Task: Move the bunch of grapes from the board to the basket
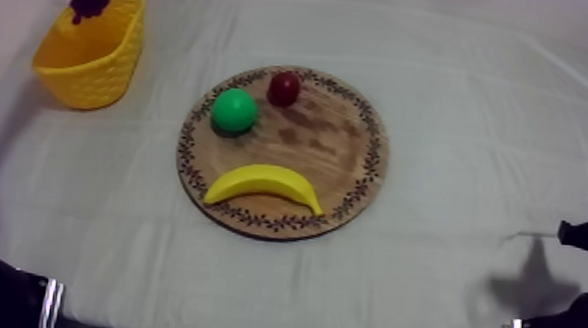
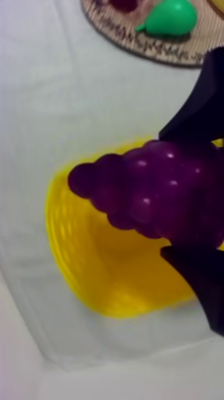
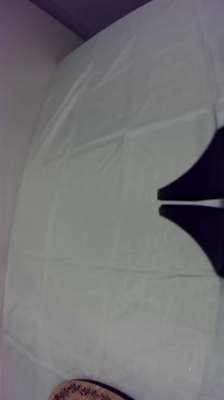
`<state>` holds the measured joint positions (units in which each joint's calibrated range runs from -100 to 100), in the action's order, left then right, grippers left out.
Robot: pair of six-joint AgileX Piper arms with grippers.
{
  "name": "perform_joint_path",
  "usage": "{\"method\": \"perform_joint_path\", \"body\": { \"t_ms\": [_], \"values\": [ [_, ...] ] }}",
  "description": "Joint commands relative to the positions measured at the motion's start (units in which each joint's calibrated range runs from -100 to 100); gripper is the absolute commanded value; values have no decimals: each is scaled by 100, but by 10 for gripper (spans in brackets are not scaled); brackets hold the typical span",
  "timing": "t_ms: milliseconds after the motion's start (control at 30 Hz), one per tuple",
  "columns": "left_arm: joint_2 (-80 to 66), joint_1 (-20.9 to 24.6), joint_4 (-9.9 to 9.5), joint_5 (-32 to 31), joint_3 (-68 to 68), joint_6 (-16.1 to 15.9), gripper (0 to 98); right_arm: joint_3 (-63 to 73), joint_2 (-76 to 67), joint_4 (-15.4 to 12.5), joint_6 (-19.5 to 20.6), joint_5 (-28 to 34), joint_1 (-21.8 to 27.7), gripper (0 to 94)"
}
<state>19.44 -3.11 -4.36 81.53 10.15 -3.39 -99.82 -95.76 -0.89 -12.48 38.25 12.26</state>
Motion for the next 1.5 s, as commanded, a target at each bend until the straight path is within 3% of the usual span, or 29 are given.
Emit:
{"method": "perform_joint_path", "body": {
  "t_ms": [0, 533, 833, 1100, 1233, 1367, 1467],
  "values": [
    [-5, 226, 10, 44, 12, -15, 294, 5, 1, -1, 0, -2, -1, 3],
    [721, 376, 75, 173, 393, -47, 321, 5, 1, -1, 0, -2, -1, 3],
    [1484, 370, 86, 172, 490, 6, 469, 5, 1, -1, 0, -2, -1, 3],
    [1642, 400, 95, 51, 404, 197, 790, 5, 1, -1, 0, -2, -1, 3],
    [1475, 423, 76, -4, 279, 286, 895, 5, 1, -1, 0, -2, -1, 3],
    [1177, 427, 66, -99, 120, 328, 916, 5, 1, -1, 0, -2, -1, 3],
    [822, 418, 84, -256, -167, 372, 842, 5, 1, -1, 0, -2, -1, 3]
  ]
}}
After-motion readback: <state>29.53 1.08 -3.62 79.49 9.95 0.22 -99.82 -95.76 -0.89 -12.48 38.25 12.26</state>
